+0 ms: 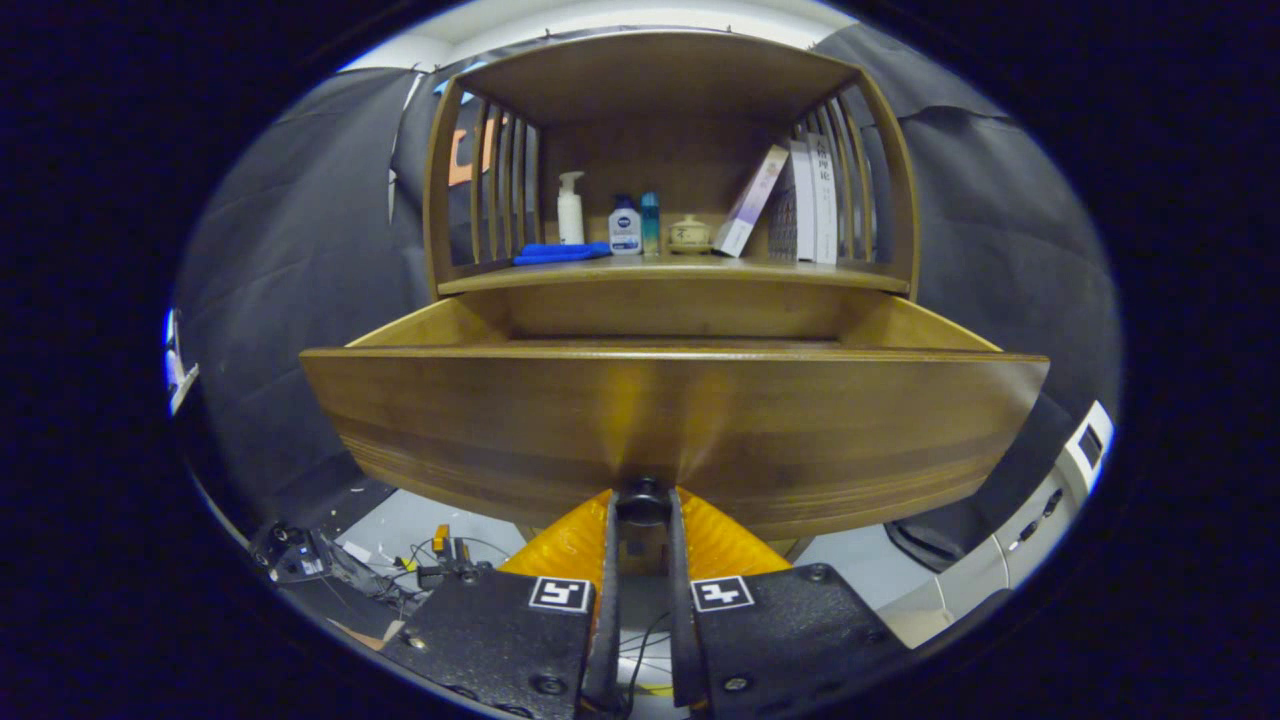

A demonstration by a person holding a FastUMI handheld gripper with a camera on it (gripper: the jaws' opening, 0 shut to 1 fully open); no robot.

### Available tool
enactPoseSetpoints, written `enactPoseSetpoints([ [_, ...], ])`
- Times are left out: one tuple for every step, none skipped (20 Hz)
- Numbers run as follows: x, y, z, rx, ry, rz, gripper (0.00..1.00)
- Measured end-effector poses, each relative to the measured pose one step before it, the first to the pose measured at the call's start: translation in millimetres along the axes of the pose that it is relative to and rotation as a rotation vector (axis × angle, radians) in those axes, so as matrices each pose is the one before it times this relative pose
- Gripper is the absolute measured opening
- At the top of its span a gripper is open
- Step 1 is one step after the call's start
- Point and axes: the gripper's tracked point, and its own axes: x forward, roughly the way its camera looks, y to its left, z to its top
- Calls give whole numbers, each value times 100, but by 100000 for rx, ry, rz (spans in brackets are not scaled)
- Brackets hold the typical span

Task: Pull open the drawer, take out the items inside it, and place them on the countertop above the cabinet.

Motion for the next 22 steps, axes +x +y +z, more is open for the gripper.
enactPoseSetpoints([
  [-242, 43, 1, 1544, 1507, 464, 26],
  [-312, 24, 80, 1390, 1274, 295, 27],
  [-447, -26, 177, 479, 388, 338, 29],
  [-614, -2, 167, -313, -66, 479, 30],
  [-940, 167, 879, -926, -2339, 1421, 31],
  [-816, 66, 1337, -1835, -3104, 886, 31],
  [-683, 18, 1575, -1816, -3405, 996, 27],
  [-592, 306, 1748, -1223, -3119, 1455, 28],
  [-277, 247, 1357, -884, -1725, 1448, 29],
  [-336, 351, 1341, 33, -1443, 2522, 31],
  [-10, 485, 1130, 425, -882, 1612, 32],
  [190, 120, 1123, -118, -990, 689, 34],
  [428, -91, 1085, -821, -709, -152, 41],
  [350, -62, 647, -1477, -294, -161, 48],
  [484, 150, 623, -1538, 95, 41, 53],
  [626, -81, 299, -1561, 1199, -539, 59],
  [756, 140, 192, -1486, 2128, 1091, 65],
  [732, -69, -80, -802, 2816, -570, 68],
  [949, -265, -323, -1702, 3319, 110, 71],
  [794, -188, -425, -182, 3479, -956, 72],
  [848, -207, -539, 558, 3693, -713, 72],
  [944, -110, -549, 630, 3777, -317, 72],
])
